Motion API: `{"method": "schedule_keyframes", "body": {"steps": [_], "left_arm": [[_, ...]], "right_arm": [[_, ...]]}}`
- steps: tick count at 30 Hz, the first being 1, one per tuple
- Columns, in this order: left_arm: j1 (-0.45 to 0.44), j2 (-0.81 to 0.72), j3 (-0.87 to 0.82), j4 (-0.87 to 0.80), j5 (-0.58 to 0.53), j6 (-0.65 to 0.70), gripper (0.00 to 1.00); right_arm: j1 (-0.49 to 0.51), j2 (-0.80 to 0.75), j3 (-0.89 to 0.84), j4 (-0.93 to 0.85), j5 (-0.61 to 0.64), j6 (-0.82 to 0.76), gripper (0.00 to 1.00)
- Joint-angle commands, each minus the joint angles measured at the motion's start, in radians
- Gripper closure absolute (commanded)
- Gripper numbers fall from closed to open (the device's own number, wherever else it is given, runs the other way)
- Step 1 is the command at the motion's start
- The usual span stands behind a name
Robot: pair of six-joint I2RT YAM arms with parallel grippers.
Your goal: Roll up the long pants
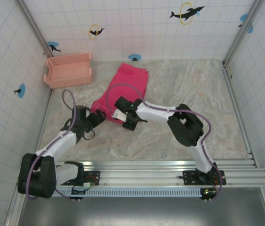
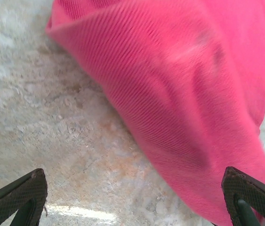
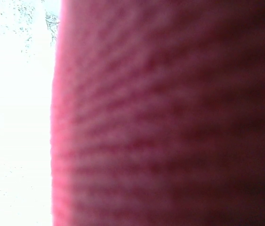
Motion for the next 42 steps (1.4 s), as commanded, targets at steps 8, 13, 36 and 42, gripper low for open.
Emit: {"method": "schedule_keyframes", "body": {"steps": [8, 13, 36, 42], "left_arm": [[0.003, 0.098, -0.226, 0.743, -0.017, -0.210, 0.03], [0.002, 0.133, -0.259, 0.906, -0.014, -0.229, 0.03], [0.000, 0.697, -0.189, 1.317, -0.033, -0.332, 0.04], [0.005, 0.779, -0.140, 1.306, 0.017, -0.313, 1.00]], "right_arm": [[0.021, 0.096, -0.038, -0.069, -0.092, 0.007, 1.00], [0.025, 0.109, -0.037, -0.069, -0.095, 0.014, 1.00], [0.036, 0.095, -0.069, -0.053, -0.106, 0.036, 1.00], [0.032, 0.088, -0.070, -0.052, -0.110, 0.031, 1.00]]}}
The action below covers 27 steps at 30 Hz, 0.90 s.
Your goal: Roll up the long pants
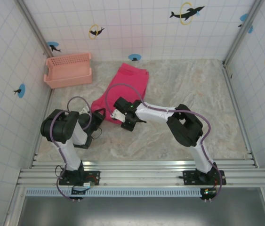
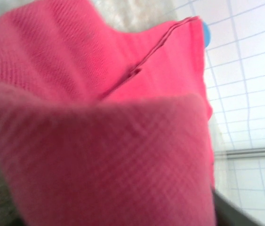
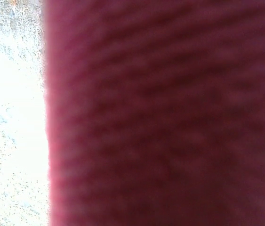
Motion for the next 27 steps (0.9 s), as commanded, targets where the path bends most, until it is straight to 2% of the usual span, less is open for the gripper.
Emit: {"method": "schedule_keyframes", "body": {"steps": [1, 5, 6, 7, 8, 9, 11, 12, 15, 17, 19, 23, 27], "left_arm": [[0.003, 0.055, 0.031, -0.009, 0.011, 0.005, 1.00], [0.003, 0.084, 0.035, -0.095, 0.009, -0.038, 1.00], [0.005, 0.078, 0.035, -0.143, 0.015, -0.054, 1.00], [0.004, 0.061, 0.036, -0.217, 0.015, -0.065, 1.00], [0.005, 0.038, 0.038, -0.299, 0.015, -0.069, 1.00], [0.005, 0.006, 0.046, -0.395, 0.015, -0.072, 1.00], [0.004, -0.072, 0.090, -0.643, 0.022, -0.052, 1.00], [0.002, -0.126, 0.124, -0.792, 0.011, -0.027, 1.00], [-0.004, -0.273, 0.243, -1.216, -0.070, 0.042, 1.00], [-0.004, -0.326, 0.334, -1.414, -0.098, 0.084, 1.00], [-0.003, -0.317, 0.424, -1.526, -0.079, 0.111, 1.00], [-0.012, -0.169, 0.613, -1.688, 0.019, 0.158, 1.00], [-0.039, -0.087, 0.712, -1.780, -0.012, 0.188, 1.00]], "right_arm": [[0.020, 0.081, -0.068, -0.085, -0.089, 0.008, 1.00], [0.014, 0.065, -0.074, -0.084, -0.071, 0.009, 1.00], [0.013, 0.054, -0.082, -0.083, -0.056, 0.012, 0.93], [0.012, 0.030, -0.098, -0.073, -0.031, 0.018, 0.73], [0.012, -0.001, -0.121, -0.057, 0.003, 0.027, 0.48], [0.013, -0.039, -0.149, -0.036, 0.038, 0.035, 0.32], [0.016, -0.114, -0.200, 0.002, 0.121, 0.055, 0.06], [0.023, -0.160, -0.221, 0.016, 0.171, 0.059, 0.01], [0.055, -0.234, -0.248, 0.029, 0.305, 0.064, 0.01], [0.098, -0.266, -0.256, 0.038, 0.406, 0.050, 0.01], [0.139, -0.275, -0.253, 0.054, 0.507, 0.040, 0.01], [0.202, -0.255, -0.237, 0.095, 0.672, 0.024, 0.01], [0.240, -0.228, -0.197, 0.102, 0.688, 0.030, 0.01]]}}
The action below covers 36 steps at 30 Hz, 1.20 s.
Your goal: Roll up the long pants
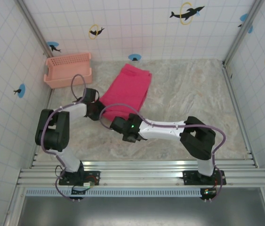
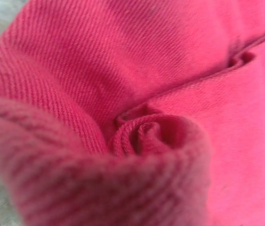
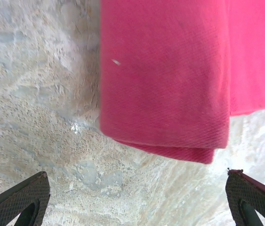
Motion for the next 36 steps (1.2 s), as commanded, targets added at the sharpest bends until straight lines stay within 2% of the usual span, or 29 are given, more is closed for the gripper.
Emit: {"method": "schedule_keyframes", "body": {"steps": [1, 14, 20, 27, 29, 31, 36], "left_arm": [[-0.029, 0.062, 0.047, -0.231, 0.014, 0.059, 1.00], [-0.043, 0.163, 0.211, -0.374, -0.005, 0.159, 1.00], [-0.050, 0.170, 0.228, -0.400, -0.016, 0.184, 1.00], [-0.058, 0.177, 0.227, -0.402, -0.017, 0.188, 1.00], [-0.058, 0.180, 0.225, -0.402, -0.015, 0.183, 1.00], [-0.058, 0.182, 0.225, -0.399, -0.012, 0.179, 1.00], [-0.060, 0.188, 0.239, -0.398, -0.005, 0.173, 1.00]], "right_arm": [[0.018, 0.019, 0.056, 0.023, 0.098, 0.002, 0.01], [0.036, 0.253, 0.223, 0.027, 0.183, -0.042, 0.01], [0.001, 0.328, 0.265, 0.026, 0.264, -0.042, 0.01], [-0.024, 0.379, 0.279, 0.038, 0.302, -0.066, 0.00], [-0.023, 0.382, 0.284, 0.042, 0.327, -0.072, 0.06], [-0.020, 0.412, 0.278, 0.043, 0.331, -0.076, 0.16], [-0.006, 0.432, 0.246, 0.072, 0.388, -0.079, 0.55]]}}
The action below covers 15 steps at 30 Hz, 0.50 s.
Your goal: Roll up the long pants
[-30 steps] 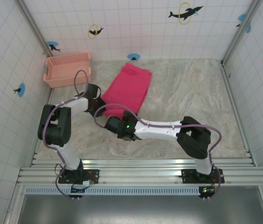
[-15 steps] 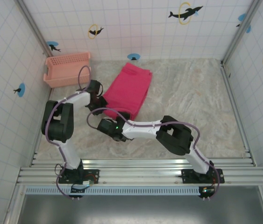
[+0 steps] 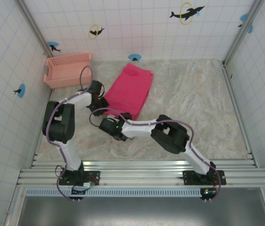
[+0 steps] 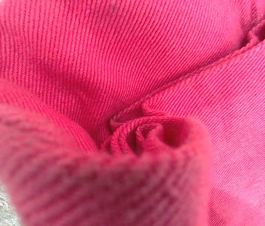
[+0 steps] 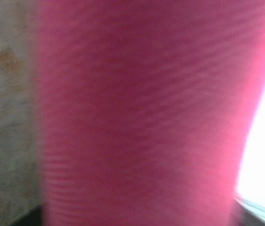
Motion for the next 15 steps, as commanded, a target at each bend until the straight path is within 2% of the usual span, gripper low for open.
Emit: {"method": "schedule_keyframes", "body": {"steps": [1, 3, 5, 8, 9, 11, 13, 15], "left_arm": [[-0.020, 0.056, -0.005, -0.095, 0.033, 0.012, 1.00], [-0.020, 0.054, -0.001, -0.096, 0.031, 0.013, 1.00], [-0.019, 0.042, -0.004, -0.086, 0.026, 0.023, 1.00], [-0.018, -0.003, -0.041, -0.004, 0.028, 0.069, 1.00], [-0.018, -0.020, -0.056, 0.018, 0.026, 0.080, 0.93], [-0.019, -0.069, -0.100, 0.063, 0.004, 0.084, 0.44], [-0.018, -0.125, -0.146, 0.099, -0.020, 0.085, 0.03], [-0.019, -0.177, -0.188, 0.157, -0.014, 0.109, 0.03]], "right_arm": [[0.011, 0.045, -0.027, 0.004, 0.038, 0.010, 0.70], [0.011, 0.055, -0.032, 0.007, 0.046, 0.023, 0.99], [0.009, 0.054, -0.041, 0.001, 0.015, 0.035, 1.00], [-0.007, 0.014, -0.057, -0.015, -0.145, 0.045, 1.00], [-0.017, 0.003, -0.063, -0.022, -0.209, 0.043, 1.00], [-0.060, -0.045, -0.066, -0.053, -0.407, 0.035, 1.00], [-0.118, -0.065, -0.043, -0.107, -0.608, 0.035, 1.00], [-0.180, -0.073, -0.009, -0.179, -0.795, 0.027, 1.00]]}}
